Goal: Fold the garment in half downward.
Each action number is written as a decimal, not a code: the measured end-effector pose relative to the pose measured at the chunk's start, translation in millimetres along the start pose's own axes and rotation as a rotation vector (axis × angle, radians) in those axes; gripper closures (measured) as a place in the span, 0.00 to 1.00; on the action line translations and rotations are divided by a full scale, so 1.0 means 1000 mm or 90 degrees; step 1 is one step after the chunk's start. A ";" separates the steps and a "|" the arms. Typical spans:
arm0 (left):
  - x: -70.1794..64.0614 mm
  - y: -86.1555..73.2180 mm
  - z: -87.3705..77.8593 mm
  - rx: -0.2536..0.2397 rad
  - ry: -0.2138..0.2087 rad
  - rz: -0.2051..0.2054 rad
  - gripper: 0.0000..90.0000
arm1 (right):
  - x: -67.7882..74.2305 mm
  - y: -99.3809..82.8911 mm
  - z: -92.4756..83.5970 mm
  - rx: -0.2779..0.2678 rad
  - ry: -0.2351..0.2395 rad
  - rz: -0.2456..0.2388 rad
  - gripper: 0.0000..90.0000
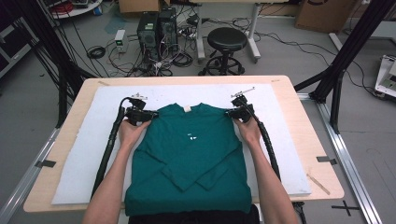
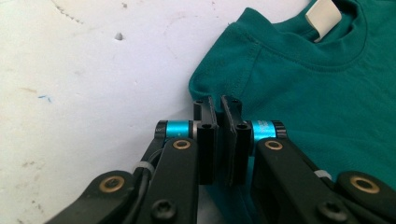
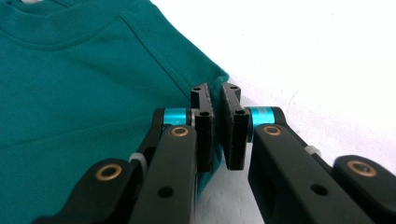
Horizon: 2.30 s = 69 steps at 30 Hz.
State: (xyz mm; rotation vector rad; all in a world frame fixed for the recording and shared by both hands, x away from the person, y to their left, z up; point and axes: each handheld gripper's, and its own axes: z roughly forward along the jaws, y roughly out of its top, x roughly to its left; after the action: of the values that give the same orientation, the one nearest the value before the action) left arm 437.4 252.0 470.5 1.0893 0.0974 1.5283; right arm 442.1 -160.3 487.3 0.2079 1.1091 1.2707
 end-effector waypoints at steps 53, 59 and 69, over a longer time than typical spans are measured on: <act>-0.016 0.065 -0.068 -0.147 0.019 0.071 0.95 | 0.003 0.039 -0.080 -0.152 0.034 0.020 0.95; -0.021 0.054 -0.067 -0.128 0.014 0.080 0.95 | 0.009 0.035 -0.075 -0.113 0.042 -0.002 0.95; -0.031 0.039 -0.073 -0.117 0.001 0.097 0.95 | 0.014 0.018 -0.075 -0.095 0.056 -0.021 0.95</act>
State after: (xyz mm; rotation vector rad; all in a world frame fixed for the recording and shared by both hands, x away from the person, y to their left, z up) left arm 356.6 251.8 436.0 0.9662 -0.1257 1.6392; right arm 372.4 -174.0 454.5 0.0227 1.0829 1.3373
